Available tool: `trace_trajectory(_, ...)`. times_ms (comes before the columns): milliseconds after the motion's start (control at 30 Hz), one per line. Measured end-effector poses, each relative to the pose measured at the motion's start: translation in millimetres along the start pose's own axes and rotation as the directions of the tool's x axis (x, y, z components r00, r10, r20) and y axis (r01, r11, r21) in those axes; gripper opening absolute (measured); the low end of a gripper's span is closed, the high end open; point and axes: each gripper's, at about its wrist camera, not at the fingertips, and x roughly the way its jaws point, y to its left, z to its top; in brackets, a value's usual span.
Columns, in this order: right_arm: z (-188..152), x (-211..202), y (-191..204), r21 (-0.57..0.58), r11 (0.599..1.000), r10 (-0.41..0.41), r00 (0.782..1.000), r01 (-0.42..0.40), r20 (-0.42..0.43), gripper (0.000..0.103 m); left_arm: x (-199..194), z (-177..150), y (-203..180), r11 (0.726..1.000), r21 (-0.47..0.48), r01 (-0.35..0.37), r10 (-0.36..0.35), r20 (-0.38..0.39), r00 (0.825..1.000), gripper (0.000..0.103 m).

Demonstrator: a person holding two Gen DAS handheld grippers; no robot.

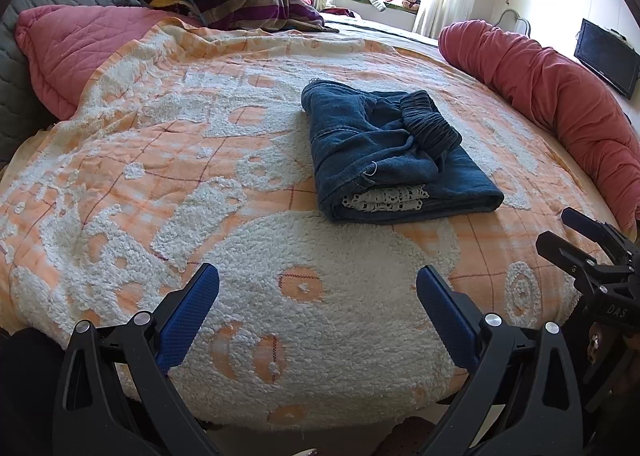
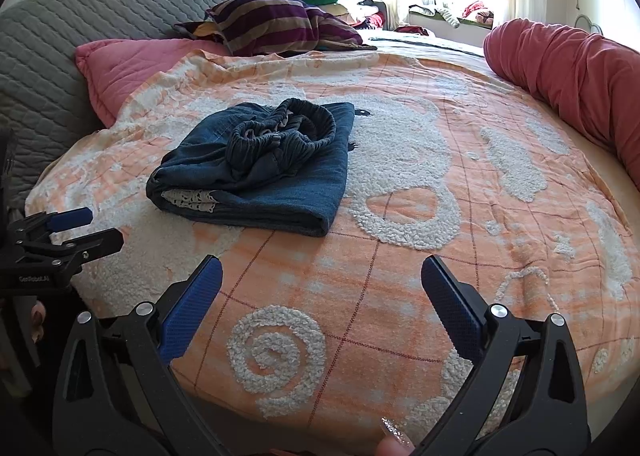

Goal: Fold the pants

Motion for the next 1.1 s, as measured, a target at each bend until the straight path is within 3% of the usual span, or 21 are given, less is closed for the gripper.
trace_trajectory(1100, 0.2, -0.6, -5.5, 0.005, 1.0, -0.006, 1.0, 0.006, 0.002, 0.094, 0.9, -0.1, 0.1, 1.0, 0.002, 0.003, -0.003, -0.009, 1.0, 0.099)
